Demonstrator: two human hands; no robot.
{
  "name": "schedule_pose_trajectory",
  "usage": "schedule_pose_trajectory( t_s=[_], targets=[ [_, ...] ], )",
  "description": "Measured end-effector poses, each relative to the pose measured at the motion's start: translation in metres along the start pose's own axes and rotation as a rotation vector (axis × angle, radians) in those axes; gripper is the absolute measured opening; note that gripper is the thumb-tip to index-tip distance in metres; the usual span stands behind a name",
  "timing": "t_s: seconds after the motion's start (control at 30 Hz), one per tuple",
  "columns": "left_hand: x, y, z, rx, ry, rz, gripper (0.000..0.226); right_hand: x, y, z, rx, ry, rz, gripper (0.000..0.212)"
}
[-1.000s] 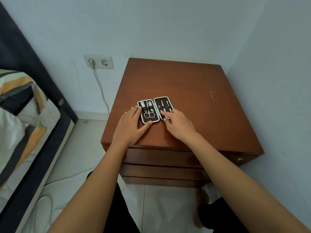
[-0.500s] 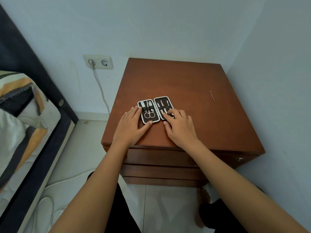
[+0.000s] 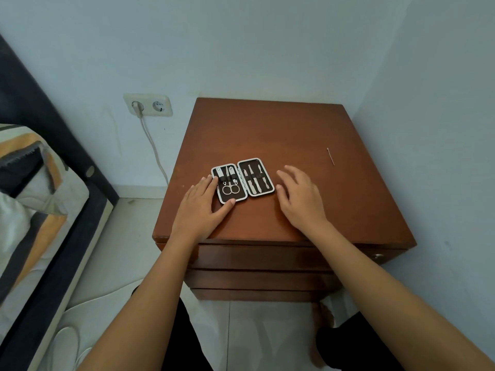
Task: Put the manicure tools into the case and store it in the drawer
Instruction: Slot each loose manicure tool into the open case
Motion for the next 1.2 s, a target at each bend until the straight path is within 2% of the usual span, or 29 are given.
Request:
schedule_pose_trajectory(
  t_s=[0.17,0.3,0.63,0.83,0.97,1.07,1.2],
  targets=[
    [-0.001,0.002,0.002,-0.009,-0.011,0.015,0.074,0.070,-0.023,0.033,-0.160,0.266,-0.125,0.057],
    [0.000,0.002,0.002,-0.012,-0.017,0.009,0.074,0.092,-0.017,0.040,-0.266,0.313,-0.163,0.066],
    [-0.001,0.000,0.001,-0.001,-0.013,0.001,0.073,0.065,-0.019,-0.011,-0.166,0.159,-0.067,0.053],
    [0.001,0.000,0.001,-0.007,-0.015,-0.002,0.074,0.059,-0.025,-0.031,-0.061,0.094,0.114,0.042],
    [0.001,0.001,0.001,-0.011,-0.017,0.005,0.074,0.063,-0.034,-0.027,0.087,0.151,0.255,0.034],
    [0.001,0.000,0.000,-0.009,-0.014,0.004,0.074,0.071,-0.037,-0.019,0.203,0.350,0.371,0.030],
    [0.002,0.000,0.000,-0.009,-0.016,0.007,0.074,0.078,-0.034,0.004,0.179,0.512,0.314,0.032]
  ],
)
Point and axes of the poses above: each hand's wrist, its own z-axis towards the middle knuckle, its own y-axis out of the palm, x = y × z, the point moved 3 cm from there along z, towards the middle knuckle, and after that the axes turned 4 degrees about z, right-handed, at the moved point
